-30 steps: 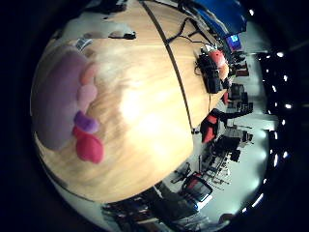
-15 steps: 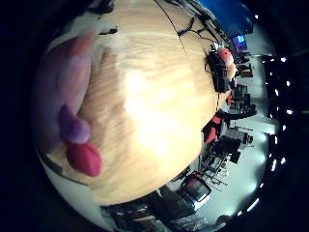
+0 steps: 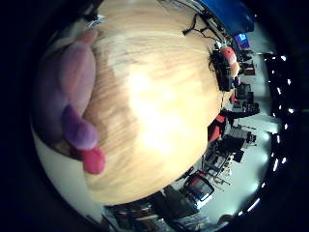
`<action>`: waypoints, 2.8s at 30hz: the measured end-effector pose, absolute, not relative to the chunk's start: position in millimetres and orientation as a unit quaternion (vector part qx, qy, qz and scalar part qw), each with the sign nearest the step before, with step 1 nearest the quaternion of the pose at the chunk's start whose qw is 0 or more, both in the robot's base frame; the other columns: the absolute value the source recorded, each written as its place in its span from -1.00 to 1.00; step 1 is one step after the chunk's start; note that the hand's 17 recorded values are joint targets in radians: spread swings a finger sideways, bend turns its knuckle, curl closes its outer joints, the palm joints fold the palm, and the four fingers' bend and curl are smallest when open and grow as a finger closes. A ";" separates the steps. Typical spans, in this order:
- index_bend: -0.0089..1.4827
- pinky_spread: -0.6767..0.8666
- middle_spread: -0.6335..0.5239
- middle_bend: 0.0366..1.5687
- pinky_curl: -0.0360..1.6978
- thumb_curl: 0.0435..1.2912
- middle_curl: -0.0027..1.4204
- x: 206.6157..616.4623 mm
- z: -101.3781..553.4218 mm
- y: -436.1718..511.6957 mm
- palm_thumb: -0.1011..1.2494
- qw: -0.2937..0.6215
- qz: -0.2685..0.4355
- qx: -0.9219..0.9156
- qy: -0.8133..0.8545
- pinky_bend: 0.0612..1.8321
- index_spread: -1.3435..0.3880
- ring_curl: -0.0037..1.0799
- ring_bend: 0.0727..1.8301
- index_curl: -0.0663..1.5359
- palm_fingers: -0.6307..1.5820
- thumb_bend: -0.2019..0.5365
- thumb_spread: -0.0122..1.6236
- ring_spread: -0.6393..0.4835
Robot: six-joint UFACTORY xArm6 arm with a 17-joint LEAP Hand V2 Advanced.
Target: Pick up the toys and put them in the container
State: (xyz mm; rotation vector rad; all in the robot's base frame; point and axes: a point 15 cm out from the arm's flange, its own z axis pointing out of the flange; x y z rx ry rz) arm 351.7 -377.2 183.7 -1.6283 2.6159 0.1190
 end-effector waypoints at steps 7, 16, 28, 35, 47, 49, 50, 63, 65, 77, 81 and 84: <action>-0.50 -0.68 -0.65 -0.09 -0.59 -0.47 -0.10 349.9 193.6 -366.2 0.69 0.042 0.065 -0.532 0.843 0.45 -0.04 -0.15 0.32 -0.51 0.65 -0.04 0.35 -0.44; -0.49 -0.71 -0.65 -0.07 -0.55 -0.45 -0.07 357.9 222.5 -343.5 0.77 0.062 0.084 -0.544 0.832 0.41 -0.04 -0.13 0.34 -0.42 0.64 -0.17 0.29 -0.45; -0.55 -0.72 -0.64 -0.07 -0.50 -0.43 -0.04 401.9 305.5 -288.5 0.85 0.113 0.093 -0.580 0.801 0.38 -0.05 -0.12 0.34 -0.31 0.63 -0.36 0.27 -0.45; -0.60 -0.72 -0.65 -0.08 -0.47 -0.42 -0.03 424.3 356.3 -233.2 0.88 0.118 0.059 -0.628 0.767 0.37 -0.06 -0.12 0.34 -0.24 0.63 -0.46 0.27 -0.45; -0.67 -0.73 -0.65 -0.08 -0.45 -0.41 -0.02 466.8 427.3 -41.9 0.89 0.144 0.023 -0.739 0.658 0.34 -0.08 -0.12 0.34 -0.15 0.63 -0.48 0.27 -0.45; -0.68 -0.73 -0.65 -0.08 -0.45 -0.41 -0.02 468.3 432.6 -0.5 0.89 0.149 0.028 -0.756 0.637 0.34 -0.09 -0.12 0.33 -0.13 0.63 -0.48 0.27 -0.45; -0.68 -0.74 -0.65 -0.08 -0.45 -0.41 -0.02 467.8 434.3 18.9 0.89 0.150 0.031 -0.764 0.627 0.33 -0.09 -0.12 0.33 -0.13 0.63 -0.48 0.27 -0.46; -0.74 -0.75 -0.66 -0.10 -0.43 -0.41 -0.01 420.6 457.0 231.6 0.90 0.153 0.058 -0.843 0.513 0.32 -0.11 -0.12 0.33 -0.04 0.62 -0.48 0.28 -0.46; -0.75 -0.76 -0.66 -0.10 -0.43 -0.41 -0.01 414.6 461.4 255.4 0.90 0.155 0.059 -0.850 0.500 0.32 -0.11 -0.12 0.33 -0.03 0.62 -0.48 0.29 -0.46; -0.75 -0.76 -0.65 -0.11 -0.41 -0.40 0.00 387.0 438.9 336.8 0.91 0.126 0.062 -0.882 0.450 0.32 -0.12 -0.12 0.33 0.01 0.61 -0.48 0.30 -0.46; -0.76 -0.76 -0.65 -0.12 -0.41 -0.39 0.01 380.7 424.5 352.8 0.92 0.110 0.059 -0.890 0.439 0.32 -0.12 -0.12 0.32 0.01 0.60 -0.48 0.31 -0.46; -0.76 -0.76 -0.65 -0.13 -0.41 -0.38 0.01 378.2 416.5 359.3 0.94 0.102 0.059 -0.894 0.433 0.31 -0.11 -0.11 0.33 0.01 0.60 -0.47 0.31 -0.47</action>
